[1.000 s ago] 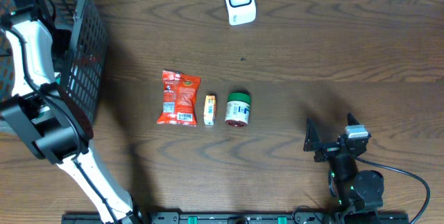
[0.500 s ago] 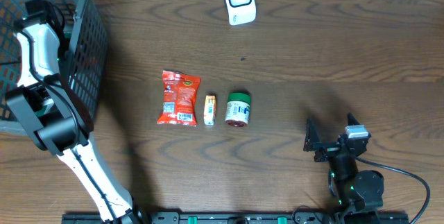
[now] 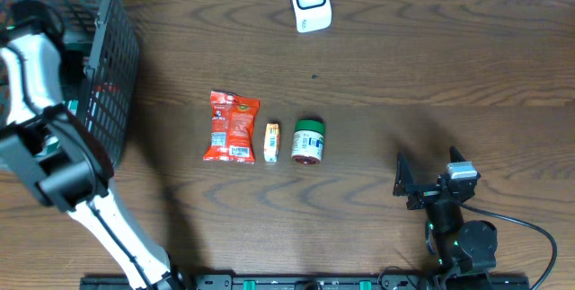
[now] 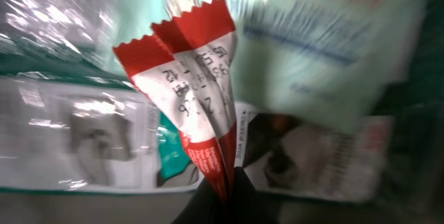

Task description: Scan the item barcode

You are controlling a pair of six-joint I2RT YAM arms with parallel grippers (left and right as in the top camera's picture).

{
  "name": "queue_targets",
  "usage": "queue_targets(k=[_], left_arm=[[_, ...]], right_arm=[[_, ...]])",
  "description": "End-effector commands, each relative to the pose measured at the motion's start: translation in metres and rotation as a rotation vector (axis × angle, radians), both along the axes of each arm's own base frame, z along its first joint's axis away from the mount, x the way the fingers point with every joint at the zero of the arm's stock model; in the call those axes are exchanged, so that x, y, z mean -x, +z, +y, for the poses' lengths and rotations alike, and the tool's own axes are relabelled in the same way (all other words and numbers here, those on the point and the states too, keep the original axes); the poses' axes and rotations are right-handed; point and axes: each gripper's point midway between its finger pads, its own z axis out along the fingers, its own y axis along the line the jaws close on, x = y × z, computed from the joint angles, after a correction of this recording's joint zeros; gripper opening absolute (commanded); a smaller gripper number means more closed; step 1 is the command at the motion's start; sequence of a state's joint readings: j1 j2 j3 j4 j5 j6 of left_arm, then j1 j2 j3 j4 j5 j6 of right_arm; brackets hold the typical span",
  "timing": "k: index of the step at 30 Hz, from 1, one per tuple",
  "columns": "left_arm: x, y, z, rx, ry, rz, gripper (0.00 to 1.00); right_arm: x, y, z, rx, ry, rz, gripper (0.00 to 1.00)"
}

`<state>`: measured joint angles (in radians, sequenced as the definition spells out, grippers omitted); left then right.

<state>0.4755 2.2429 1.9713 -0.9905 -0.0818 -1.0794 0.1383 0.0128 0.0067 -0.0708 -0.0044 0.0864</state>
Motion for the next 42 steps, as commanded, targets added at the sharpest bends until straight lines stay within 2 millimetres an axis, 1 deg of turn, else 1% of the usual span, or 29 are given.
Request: queue_targets(k=[1, 4, 6, 8, 10, 11, 12, 13, 15, 17, 19, 20, 22, 24, 30, 33, 38, 42], left_arm=[[0.010, 0.089, 0.018, -0.114, -0.011, -0.142, 0.07], [0.021, 0.134, 0.021, -0.164, 0.005, -0.223, 0.07], [0.028, 0.163, 0.020, -0.200, 0.001, -0.275, 0.07], [0.036, 0.194, 0.015, -0.244, -0.028, -0.324, 0.07], [0.043, 0.224, 0.004, -0.284, -0.095, -0.369, 0.07], [0.044, 0.237, -0.005, -0.297, -0.155, -0.393, 0.07], [0.046, 0.252, -0.019, -0.303, -0.236, -0.424, 0.07], [0.048, 0.262, -0.033, -0.298, -0.309, -0.446, 0.07], [0.053, 0.279, -0.063, -0.287, -0.452, -0.484, 0.07], [0.060, 0.289, -0.096, -0.263, -0.585, -0.502, 0.07], [0.064, 0.292, -0.127, -0.232, -0.708, -0.515, 0.07], [0.064, 0.292, -0.139, -0.219, -0.754, -0.517, 0.07], [0.064, 0.290, -0.169, -0.183, -0.857, -0.517, 0.07], [0.063, 0.285, -0.198, -0.151, -0.951, -0.501, 0.07], [0.055, 0.267, -0.275, -0.072, -1.177, -0.468, 0.07], [0.053, 0.255, -0.315, -0.030, -1.283, -0.445, 0.07], [0.053, 0.232, -0.371, 0.037, -1.420, -0.395, 0.07], [0.056, 0.210, -0.420, 0.110, -1.535, -0.361, 0.07]], right_arm=[[0.000, -0.001, -0.002, 0.013, -0.006, 0.002, 0.99], [0.000, -0.001, -0.002, 0.013, -0.006, 0.002, 0.99], [0.000, -0.001, -0.002, 0.013, -0.006, 0.002, 0.99], [0.000, -0.001, -0.002, 0.013, -0.006, 0.002, 0.99], [0.000, -0.001, -0.002, 0.013, -0.006, 0.002, 0.99], [0.000, -0.001, -0.002, 0.013, -0.006, 0.002, 0.99], [0.000, -0.001, -0.002, 0.013, -0.006, 0.002, 0.99], [0.000, -0.001, -0.002, 0.013, -0.006, 0.002, 0.99], [0.000, -0.001, -0.002, 0.013, -0.006, 0.002, 0.99], [0.000, -0.001, -0.002, 0.013, -0.006, 0.002, 0.99], [0.000, -0.001, -0.002, 0.013, -0.006, 0.002, 0.99], [0.000, -0.001, -0.002, 0.013, -0.006, 0.002, 0.99], [0.000, -0.001, -0.002, 0.013, -0.006, 0.002, 0.99], [0.000, -0.001, -0.002, 0.013, -0.006, 0.002, 0.99], [-0.001, -0.001, -0.007, 0.015, -0.035, 0.000, 0.99], [-0.001, 0.000, -0.007, 0.015, -0.035, -0.003, 0.99], [-0.001, 0.001, -0.009, 0.017, -0.047, -0.009, 0.99], [0.001, 0.008, 0.004, 0.011, 0.027, -0.028, 0.99]])
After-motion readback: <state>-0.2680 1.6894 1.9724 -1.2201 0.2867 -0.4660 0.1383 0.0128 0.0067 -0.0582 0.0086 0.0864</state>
